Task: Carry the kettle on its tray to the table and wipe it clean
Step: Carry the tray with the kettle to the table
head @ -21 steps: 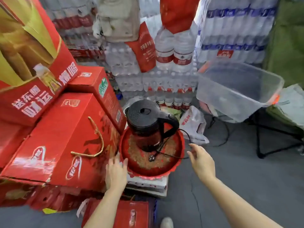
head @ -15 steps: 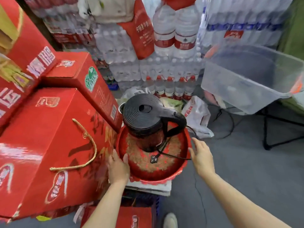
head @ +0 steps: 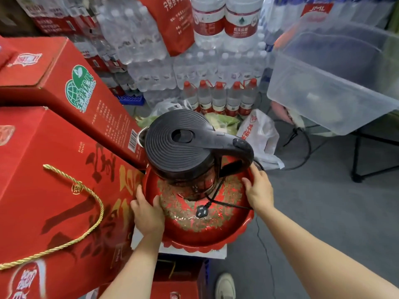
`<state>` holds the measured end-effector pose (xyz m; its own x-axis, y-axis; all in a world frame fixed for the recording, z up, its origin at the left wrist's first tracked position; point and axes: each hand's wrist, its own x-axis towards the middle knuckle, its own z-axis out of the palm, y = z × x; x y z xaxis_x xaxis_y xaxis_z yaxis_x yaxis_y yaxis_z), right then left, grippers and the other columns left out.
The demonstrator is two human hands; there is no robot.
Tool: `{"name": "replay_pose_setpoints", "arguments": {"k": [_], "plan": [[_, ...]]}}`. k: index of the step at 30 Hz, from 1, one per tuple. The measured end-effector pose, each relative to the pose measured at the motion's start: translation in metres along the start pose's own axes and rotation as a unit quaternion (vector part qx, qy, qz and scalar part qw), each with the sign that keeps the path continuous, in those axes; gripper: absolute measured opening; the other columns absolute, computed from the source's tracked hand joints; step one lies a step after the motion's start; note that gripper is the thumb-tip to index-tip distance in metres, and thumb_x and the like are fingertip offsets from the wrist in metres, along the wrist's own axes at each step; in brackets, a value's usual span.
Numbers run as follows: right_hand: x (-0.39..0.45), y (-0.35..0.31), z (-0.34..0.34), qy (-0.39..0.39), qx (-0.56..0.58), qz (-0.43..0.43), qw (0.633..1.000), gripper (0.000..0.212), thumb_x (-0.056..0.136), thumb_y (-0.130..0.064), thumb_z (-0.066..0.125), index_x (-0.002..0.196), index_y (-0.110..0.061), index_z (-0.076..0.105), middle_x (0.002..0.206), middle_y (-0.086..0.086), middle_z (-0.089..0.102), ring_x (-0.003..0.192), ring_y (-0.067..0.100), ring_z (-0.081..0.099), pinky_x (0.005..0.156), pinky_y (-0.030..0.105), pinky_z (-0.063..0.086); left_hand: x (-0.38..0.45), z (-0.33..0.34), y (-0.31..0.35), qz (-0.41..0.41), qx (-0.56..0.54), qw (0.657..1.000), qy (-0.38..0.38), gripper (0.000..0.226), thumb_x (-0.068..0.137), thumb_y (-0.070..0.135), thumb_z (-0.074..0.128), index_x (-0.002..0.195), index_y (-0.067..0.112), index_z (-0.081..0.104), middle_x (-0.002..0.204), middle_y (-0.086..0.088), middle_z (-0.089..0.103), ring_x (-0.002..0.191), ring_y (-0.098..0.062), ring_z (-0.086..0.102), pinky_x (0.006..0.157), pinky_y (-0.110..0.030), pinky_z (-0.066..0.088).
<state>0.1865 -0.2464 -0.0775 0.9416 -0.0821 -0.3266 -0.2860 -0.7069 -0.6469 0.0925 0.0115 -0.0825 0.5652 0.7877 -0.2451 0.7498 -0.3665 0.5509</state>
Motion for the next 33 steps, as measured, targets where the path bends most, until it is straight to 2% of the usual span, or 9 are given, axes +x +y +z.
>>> {"name": "replay_pose_setpoints", "arguments": {"k": [6, 12, 23, 27, 33], "plan": [[0.000, 0.012, -0.009, 0.035, 0.018, 0.009, 0.999, 0.056, 0.094, -0.015, 0.056, 0.147, -0.031, 0.043, 0.124, 0.012, 0.061, 0.116, 0.036, 0.056, 0.094, 0.040, 0.044, 0.003, -0.001, 0.003, 0.055, -0.022, 0.998, 0.018, 0.055, 0.095, 0.018, 0.065, 0.147, 0.016, 0.049, 0.123, -0.020, 0.059, 0.118, -0.040, 0.056, 0.099, -0.050, 0.045], [-0.010, 0.023, -0.054, 0.100, 0.061, 0.046, 0.992, 0.057, 0.092, -0.011, 0.060, 0.145, -0.027, 0.048, 0.120, 0.014, 0.064, 0.114, 0.033, 0.058, 0.096, 0.035, 0.042, -0.009, -0.002, 0.053, 0.122, -0.040, 0.992, -0.008, 0.053, 0.095, 0.014, 0.065, 0.146, 0.012, 0.052, 0.131, -0.021, 0.061, 0.123, -0.038, 0.054, 0.105, -0.047, 0.042], [-0.035, 0.069, -0.204, 0.249, 0.124, 0.140, 0.950, 0.055, 0.089, -0.009, 0.065, 0.143, -0.017, 0.052, 0.122, 0.020, 0.064, 0.115, 0.037, 0.058, 0.100, 0.036, 0.041, -0.080, 0.032, 0.218, 0.253, -0.059, 0.960, -0.105, 0.051, 0.094, 0.016, 0.066, 0.144, 0.019, 0.055, 0.124, -0.021, 0.064, 0.117, -0.038, 0.057, 0.102, -0.043, 0.043], [-0.054, 0.094, -0.278, 0.308, 0.145, 0.179, 0.923, 0.055, 0.087, -0.008, 0.067, 0.140, -0.012, 0.055, 0.129, 0.019, 0.064, 0.120, 0.036, 0.058, 0.104, 0.035, 0.039, -0.137, 0.048, 0.288, 0.312, -0.052, 0.937, -0.147, 0.053, 0.093, 0.016, 0.067, 0.144, 0.021, 0.054, 0.108, -0.018, 0.061, 0.110, -0.037, 0.057, 0.094, -0.040, 0.043], [-0.085, 0.151, -0.381, 0.378, 0.191, 0.234, 0.875, 0.054, 0.085, -0.007, 0.065, 0.139, -0.011, 0.056, 0.130, 0.017, 0.064, 0.123, 0.033, 0.057, 0.111, 0.037, 0.038, -0.236, 0.085, 0.383, 0.383, -0.043, 0.898, -0.213, 0.056, 0.090, 0.013, 0.070, 0.144, 0.017, 0.055, 0.117, -0.026, 0.062, 0.115, -0.039, 0.057, 0.101, -0.039, 0.040]]}}
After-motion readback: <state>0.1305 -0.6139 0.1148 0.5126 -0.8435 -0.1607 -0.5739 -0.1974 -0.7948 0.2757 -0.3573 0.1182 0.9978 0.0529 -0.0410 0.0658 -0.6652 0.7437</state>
